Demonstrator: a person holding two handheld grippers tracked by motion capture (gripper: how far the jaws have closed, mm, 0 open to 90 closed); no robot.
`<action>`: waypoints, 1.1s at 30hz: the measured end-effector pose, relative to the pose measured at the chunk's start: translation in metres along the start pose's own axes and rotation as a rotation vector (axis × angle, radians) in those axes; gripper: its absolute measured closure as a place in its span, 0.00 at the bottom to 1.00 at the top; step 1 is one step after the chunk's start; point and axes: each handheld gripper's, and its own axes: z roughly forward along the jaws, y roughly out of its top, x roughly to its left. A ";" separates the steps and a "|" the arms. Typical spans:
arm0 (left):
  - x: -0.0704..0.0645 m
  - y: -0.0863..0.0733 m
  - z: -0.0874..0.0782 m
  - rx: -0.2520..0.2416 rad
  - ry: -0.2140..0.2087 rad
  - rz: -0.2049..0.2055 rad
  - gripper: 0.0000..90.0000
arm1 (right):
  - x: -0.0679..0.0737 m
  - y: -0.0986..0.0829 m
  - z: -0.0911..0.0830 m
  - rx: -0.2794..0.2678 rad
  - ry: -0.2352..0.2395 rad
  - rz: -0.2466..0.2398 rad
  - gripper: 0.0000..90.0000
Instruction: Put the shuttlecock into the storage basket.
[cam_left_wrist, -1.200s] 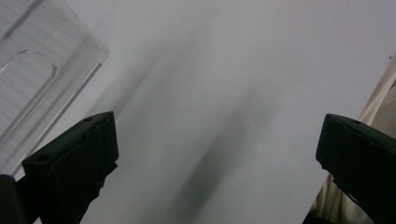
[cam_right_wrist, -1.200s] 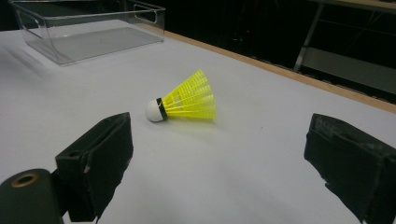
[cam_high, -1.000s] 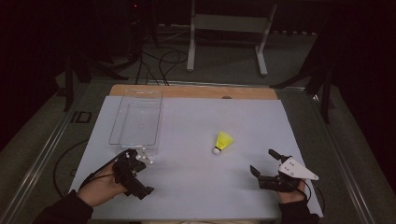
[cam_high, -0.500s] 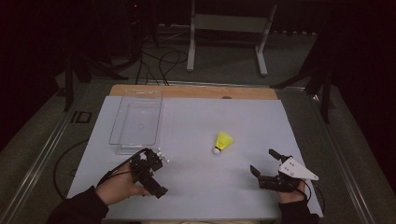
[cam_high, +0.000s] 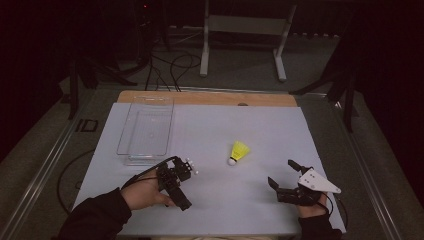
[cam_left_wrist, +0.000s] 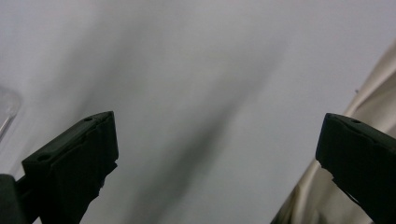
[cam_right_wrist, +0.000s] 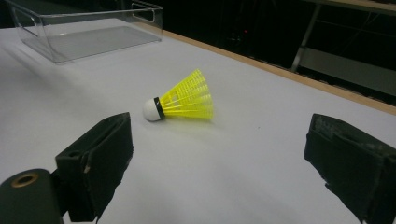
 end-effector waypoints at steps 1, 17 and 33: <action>-0.001 0.002 0.000 0.007 -0.001 0.006 0.00 | 0.000 0.000 0.000 0.000 0.001 0.002 0.09; -0.009 0.043 0.013 -0.023 -0.006 0.047 0.00 | 0.000 0.000 -0.001 -0.004 -0.001 -0.003 0.09; -0.015 0.084 0.026 -0.084 -0.014 0.043 0.00 | 0.001 0.001 -0.001 -0.005 0.003 -0.011 0.09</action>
